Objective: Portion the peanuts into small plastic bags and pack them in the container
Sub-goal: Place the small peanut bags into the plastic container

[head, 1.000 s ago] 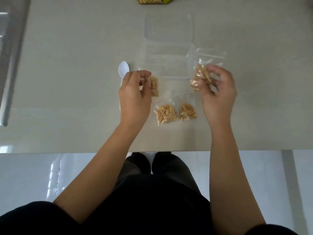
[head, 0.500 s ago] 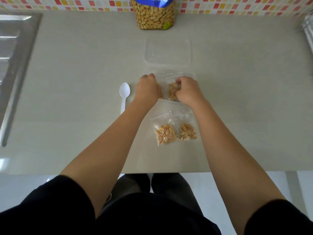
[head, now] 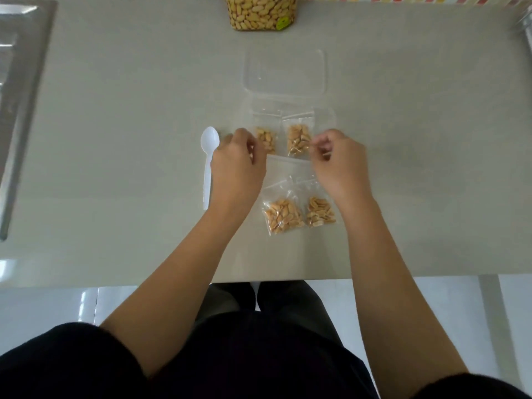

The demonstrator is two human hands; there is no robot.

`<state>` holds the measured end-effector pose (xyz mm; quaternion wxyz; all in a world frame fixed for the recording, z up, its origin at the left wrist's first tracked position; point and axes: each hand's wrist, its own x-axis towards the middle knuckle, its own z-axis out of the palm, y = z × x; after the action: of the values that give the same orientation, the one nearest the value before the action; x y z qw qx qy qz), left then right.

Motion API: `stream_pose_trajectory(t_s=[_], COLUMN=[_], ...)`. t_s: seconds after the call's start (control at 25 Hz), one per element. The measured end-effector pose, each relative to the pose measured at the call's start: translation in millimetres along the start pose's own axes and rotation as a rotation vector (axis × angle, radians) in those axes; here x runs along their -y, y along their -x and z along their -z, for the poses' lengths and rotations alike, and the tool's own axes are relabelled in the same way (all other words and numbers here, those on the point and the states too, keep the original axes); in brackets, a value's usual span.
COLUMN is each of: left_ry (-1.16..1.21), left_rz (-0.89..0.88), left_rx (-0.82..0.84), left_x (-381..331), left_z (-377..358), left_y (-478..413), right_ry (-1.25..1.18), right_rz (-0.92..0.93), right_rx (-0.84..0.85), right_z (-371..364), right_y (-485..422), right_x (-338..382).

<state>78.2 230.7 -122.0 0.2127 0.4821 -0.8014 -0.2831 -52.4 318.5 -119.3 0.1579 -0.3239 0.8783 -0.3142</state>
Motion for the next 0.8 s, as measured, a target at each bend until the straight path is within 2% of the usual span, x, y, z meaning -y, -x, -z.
stream_pose_trajectory(t_s=[0.12, 0.2, 0.4, 0.52, 0.68, 0.8], left_ry=[0.050, 0.109, 0.357, 0.477, 0.483, 0.606], left_rz=[0.278, 0.416, 0.581, 0.596, 0.516, 0.495], left_rx=[0.250, 0.359, 0.353, 0.372, 0.355, 0.374], left_x=[11, 15, 21, 27, 28, 22], left_z=[3, -6, -28, -30, -24, -9], left_y=[43, 56, 58, 57, 59, 58], right_ry=[0.048, 0.033, -0.057, -0.090, -0.135, -0.247], right_rz=[-0.083, -0.132, -0.211, -0.225, -0.168, -0.099], right_rx=[0.194, 0.252, 0.309, 0.305, 0.290, 0.192], right_z=[-8, -19, -30, -31, -30, -24], right_y=[40, 49, 48, 49, 57, 64], right_x=[-19, -27, -30, -30, -27, -20])
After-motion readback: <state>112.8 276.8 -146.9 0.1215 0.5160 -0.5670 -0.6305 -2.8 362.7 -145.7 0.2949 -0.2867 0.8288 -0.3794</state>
